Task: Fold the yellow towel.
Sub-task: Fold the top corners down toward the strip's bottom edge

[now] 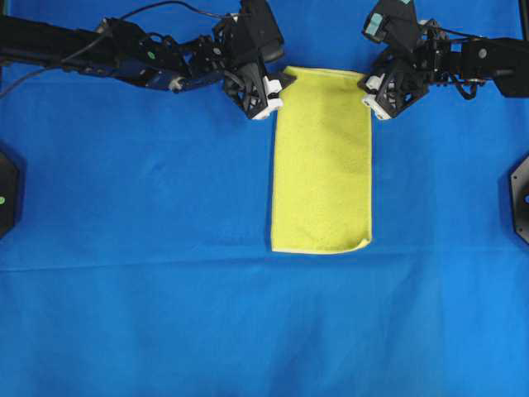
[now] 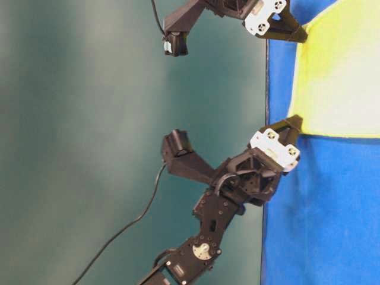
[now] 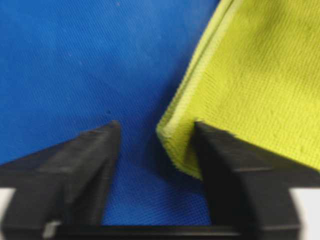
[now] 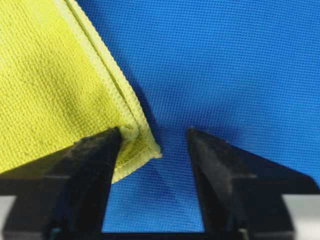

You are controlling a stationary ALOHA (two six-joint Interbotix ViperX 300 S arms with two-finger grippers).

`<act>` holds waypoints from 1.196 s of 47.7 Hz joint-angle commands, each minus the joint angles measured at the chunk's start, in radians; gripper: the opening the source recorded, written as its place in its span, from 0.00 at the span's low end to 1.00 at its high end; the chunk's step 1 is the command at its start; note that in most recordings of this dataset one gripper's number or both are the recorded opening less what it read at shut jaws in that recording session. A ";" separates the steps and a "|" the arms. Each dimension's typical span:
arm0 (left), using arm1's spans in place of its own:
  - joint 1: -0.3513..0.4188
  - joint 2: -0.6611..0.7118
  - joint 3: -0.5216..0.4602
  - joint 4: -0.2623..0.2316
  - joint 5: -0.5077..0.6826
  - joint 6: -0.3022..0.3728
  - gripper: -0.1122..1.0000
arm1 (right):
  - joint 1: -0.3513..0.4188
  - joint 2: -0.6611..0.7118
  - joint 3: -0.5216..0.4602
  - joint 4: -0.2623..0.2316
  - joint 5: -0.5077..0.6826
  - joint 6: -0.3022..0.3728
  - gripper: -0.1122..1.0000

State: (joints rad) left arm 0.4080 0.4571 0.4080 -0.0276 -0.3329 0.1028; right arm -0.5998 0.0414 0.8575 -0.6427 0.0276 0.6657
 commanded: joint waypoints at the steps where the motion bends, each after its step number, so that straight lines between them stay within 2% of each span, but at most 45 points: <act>1: 0.002 -0.018 -0.021 0.002 0.014 0.005 0.47 | -0.003 -0.008 -0.011 -0.002 -0.008 -0.002 0.55; 5: 0.002 -0.020 -0.018 0.003 0.021 0.005 0.30 | -0.003 -0.008 -0.011 -0.005 -0.009 -0.003 0.39; 8: 0.002 -0.021 -0.015 0.003 0.021 0.006 0.18 | -0.003 -0.008 -0.008 -0.005 -0.009 -0.003 0.21; 10: 0.002 -0.020 -0.014 0.003 0.021 0.012 0.13 | -0.003 -0.008 -0.006 -0.005 -0.009 -0.003 0.13; 35: -0.011 -0.049 -0.023 0.003 0.023 0.029 0.13 | -0.002 -0.017 0.005 -0.003 -0.026 0.002 0.13; 57: -0.011 -0.158 -0.003 0.003 0.058 0.057 0.13 | 0.006 -0.193 0.020 -0.005 0.023 0.000 0.13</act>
State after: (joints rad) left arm 0.3988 0.3421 0.4111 -0.0261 -0.2715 0.1565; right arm -0.5983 -0.1197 0.8836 -0.6458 0.0506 0.6657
